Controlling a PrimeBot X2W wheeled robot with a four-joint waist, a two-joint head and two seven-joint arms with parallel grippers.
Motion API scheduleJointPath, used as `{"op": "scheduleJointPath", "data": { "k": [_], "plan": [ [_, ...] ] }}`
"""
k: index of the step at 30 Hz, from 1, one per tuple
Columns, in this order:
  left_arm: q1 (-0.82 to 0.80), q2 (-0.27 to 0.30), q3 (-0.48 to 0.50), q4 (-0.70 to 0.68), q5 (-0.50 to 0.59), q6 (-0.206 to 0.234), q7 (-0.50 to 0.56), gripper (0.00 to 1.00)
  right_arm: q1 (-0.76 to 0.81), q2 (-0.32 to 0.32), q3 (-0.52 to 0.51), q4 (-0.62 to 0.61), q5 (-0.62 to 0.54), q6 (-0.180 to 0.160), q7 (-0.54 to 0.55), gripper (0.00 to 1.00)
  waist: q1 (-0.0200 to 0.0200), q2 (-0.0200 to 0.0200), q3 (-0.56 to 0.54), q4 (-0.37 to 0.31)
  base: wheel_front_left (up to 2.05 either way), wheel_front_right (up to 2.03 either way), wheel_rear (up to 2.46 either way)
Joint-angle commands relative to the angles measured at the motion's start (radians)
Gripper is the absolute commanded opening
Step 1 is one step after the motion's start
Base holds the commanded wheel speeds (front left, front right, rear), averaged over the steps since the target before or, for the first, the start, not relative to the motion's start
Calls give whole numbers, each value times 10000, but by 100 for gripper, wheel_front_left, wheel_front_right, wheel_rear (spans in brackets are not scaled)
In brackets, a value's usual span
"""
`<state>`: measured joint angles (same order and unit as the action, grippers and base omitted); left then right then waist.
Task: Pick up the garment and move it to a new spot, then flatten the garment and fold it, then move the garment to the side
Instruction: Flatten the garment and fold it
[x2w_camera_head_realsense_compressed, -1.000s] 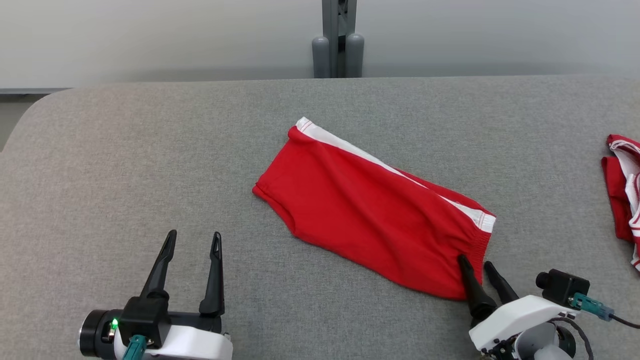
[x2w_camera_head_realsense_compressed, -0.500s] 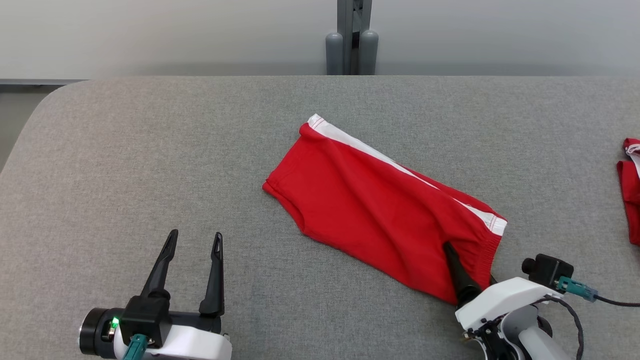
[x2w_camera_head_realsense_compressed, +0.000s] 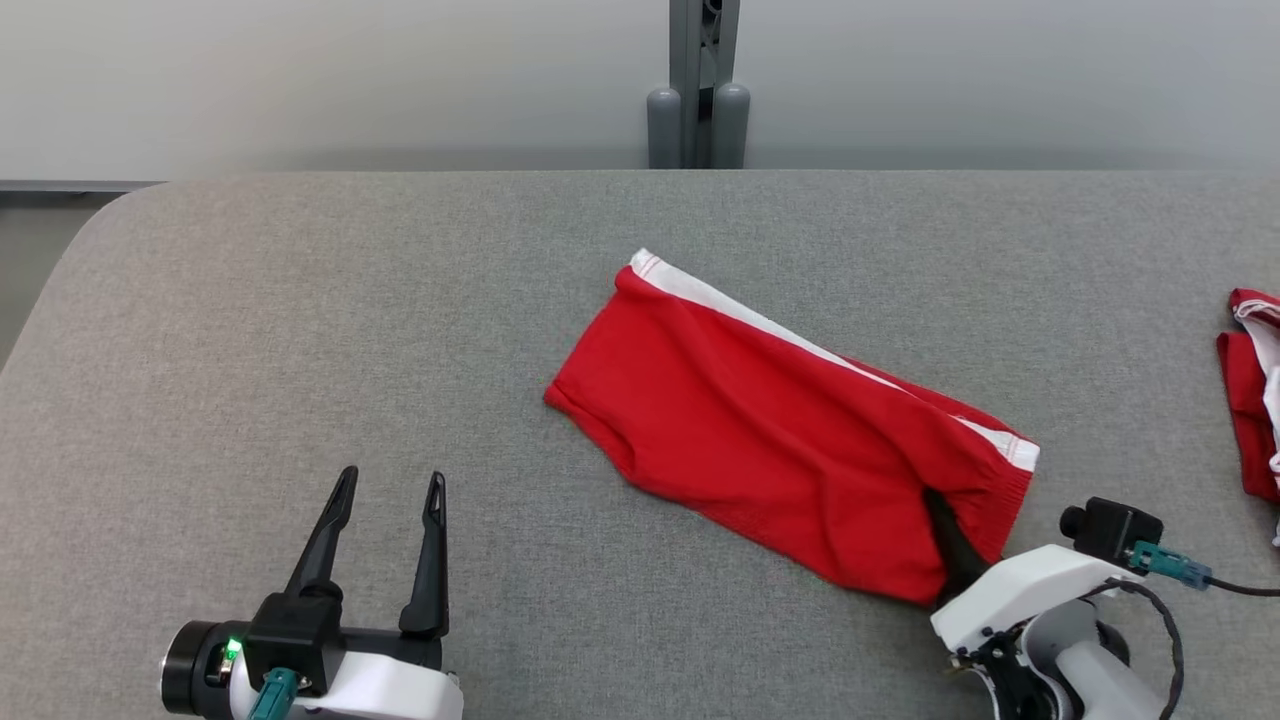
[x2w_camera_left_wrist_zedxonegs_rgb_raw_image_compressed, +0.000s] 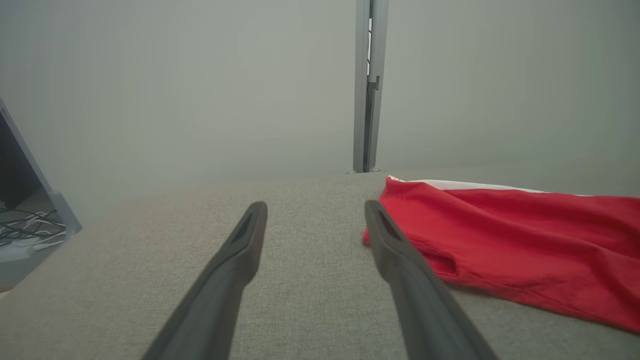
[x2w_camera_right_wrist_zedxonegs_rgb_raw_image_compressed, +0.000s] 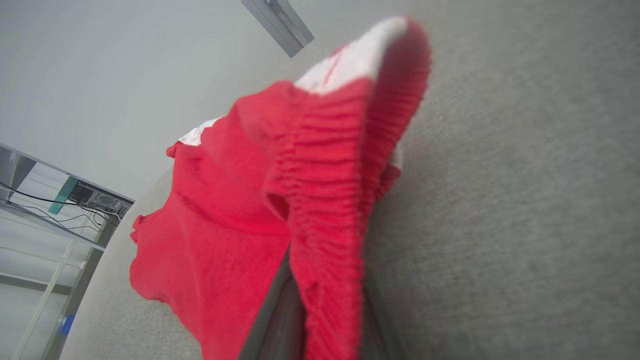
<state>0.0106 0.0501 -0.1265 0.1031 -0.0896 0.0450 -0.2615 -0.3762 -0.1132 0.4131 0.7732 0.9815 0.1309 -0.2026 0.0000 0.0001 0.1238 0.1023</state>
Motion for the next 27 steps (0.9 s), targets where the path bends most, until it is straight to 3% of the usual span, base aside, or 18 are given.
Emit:
{"op": "scheduleJointPath", "data": {
  "k": [1,12,18,27],
  "plan": [
    [-90,21,21,11,-22,14,-29,100,17,-219,24,75,55,0,35,0,0,-1,-36,-38,0,0,0],
    [-391,25,-311,296,-51,44,-29,100,-1022,-2116,758,273,-323,1,1132,0,0,-1,252,17,0,0,0],
    [-757,24,-548,366,-194,128,-29,100,-2552,-3477,1789,521,-1414,0,1922,0,0,-1,867,351,0,0,0],
    [-1244,25,-1164,505,-436,282,-29,100,-4716,-4487,2816,1503,-1955,1,3012,0,0,-1,1537,1174,0,0,0]
  ]
}}
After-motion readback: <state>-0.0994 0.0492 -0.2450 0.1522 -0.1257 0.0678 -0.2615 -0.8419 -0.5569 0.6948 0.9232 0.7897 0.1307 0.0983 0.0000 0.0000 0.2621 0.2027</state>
